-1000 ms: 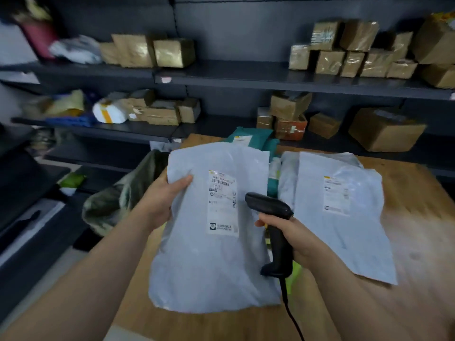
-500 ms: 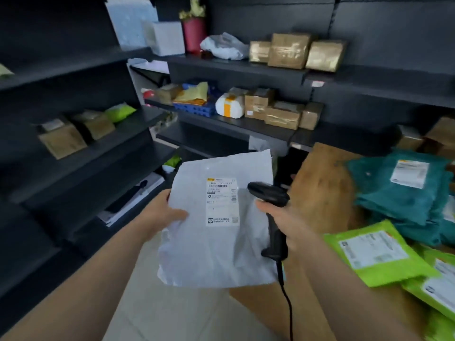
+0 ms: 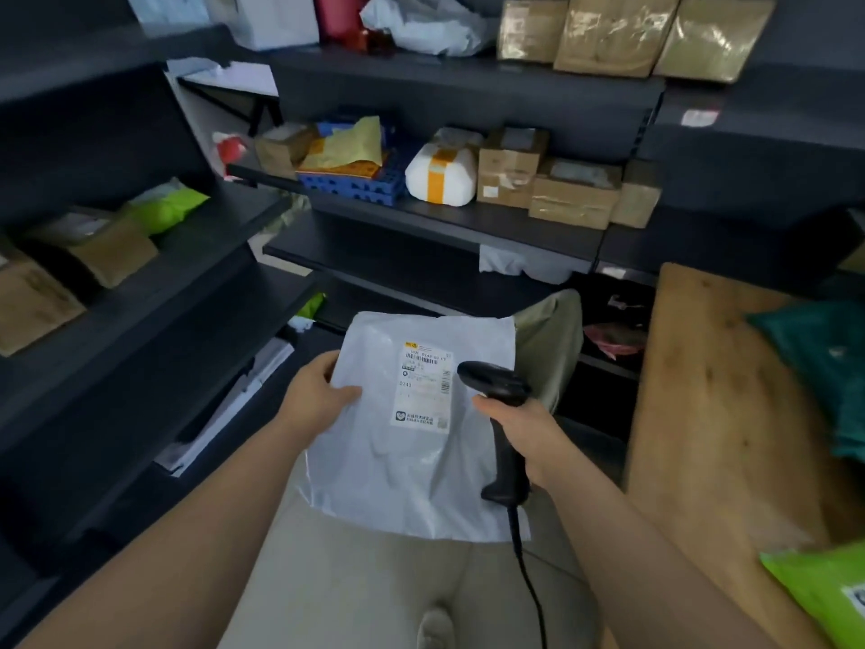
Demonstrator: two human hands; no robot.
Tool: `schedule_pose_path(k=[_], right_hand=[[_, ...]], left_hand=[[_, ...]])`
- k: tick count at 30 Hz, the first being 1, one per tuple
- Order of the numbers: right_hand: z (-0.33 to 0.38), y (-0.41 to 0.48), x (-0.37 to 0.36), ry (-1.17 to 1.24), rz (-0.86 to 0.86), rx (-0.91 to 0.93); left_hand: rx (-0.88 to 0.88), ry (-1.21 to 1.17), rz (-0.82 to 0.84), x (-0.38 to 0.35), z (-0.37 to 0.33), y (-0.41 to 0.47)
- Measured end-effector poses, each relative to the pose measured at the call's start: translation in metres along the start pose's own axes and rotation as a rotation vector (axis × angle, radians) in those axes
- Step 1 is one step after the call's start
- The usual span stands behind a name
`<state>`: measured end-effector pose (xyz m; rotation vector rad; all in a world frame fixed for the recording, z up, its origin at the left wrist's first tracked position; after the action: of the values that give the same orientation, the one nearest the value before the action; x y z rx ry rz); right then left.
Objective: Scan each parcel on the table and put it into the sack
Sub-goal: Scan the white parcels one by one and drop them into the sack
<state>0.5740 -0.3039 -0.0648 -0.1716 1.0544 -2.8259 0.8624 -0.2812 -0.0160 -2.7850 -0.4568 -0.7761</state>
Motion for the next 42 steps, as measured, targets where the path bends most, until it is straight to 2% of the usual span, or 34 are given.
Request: schedule_pose_path(k=[5, 10, 14, 17, 22, 26, 28, 30, 33, 35, 42], right_hand=[[-0.003, 0.074, 0.007, 0.065, -0.107, -0.118], [-0.007, 0.130, 0.020, 0.064, -0.202, -0.181], [-0.016, 0.171, 0.025, 0.017, -0.279, -0.211], [-0.026, 0.201, 0.026, 0.037, -0.353, -0.287], [-0.045, 0.257, 0.029, 0.099, -0.456, -0.355], [-0.066, 0.293, 0.034, 0.095, -0.507, -0.398], [-0.077, 0.307, 0.035, 0.112, -0.521, -0.412], [-0.085, 0.320, 0.034, 0.152, -0.524, -0.410], [-0.092, 0.340, 0.026, 0.184, -0.530, -0.399], [-0.096, 0.352, 0.019, 0.148, -0.535, -0.396], [-0.105, 0.352, 0.002, -0.015, -0.541, -0.395]], left_hand=[[0.064, 0.078, 0.137, -0.055, 0.031, 0.098], [0.115, 0.168, 0.354, -0.127, 0.065, 0.165], [0.122, 0.194, 0.596, -0.187, 0.089, 0.202], [0.139, 0.242, 0.696, -0.218, 0.112, 0.229], [0.166, 0.303, 0.784, -0.255, 0.151, 0.270], [0.186, 0.493, 0.743, -0.267, 0.180, 0.299], [0.143, 0.495, 0.802, -0.281, 0.189, 0.304], [0.086, 0.368, 0.826, -0.292, 0.193, 0.306], [-0.006, 0.280, 0.716, -0.281, 0.191, 0.314], [-0.080, 0.305, 0.703, -0.275, 0.193, 0.315], [-0.165, 0.490, 0.820, -0.266, 0.199, 0.306]])
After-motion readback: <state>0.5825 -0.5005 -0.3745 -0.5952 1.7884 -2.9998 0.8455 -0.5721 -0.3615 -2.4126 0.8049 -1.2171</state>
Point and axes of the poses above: each hand's wrist, its own y-axis towards the middle knuckle, its own x-axis out of the back of the hand, z = x × y, the point moved 10 cm from there along y, towards the middle knuckle, and after that the axes turned 6 degrees about -x, right-handed, at the moved point
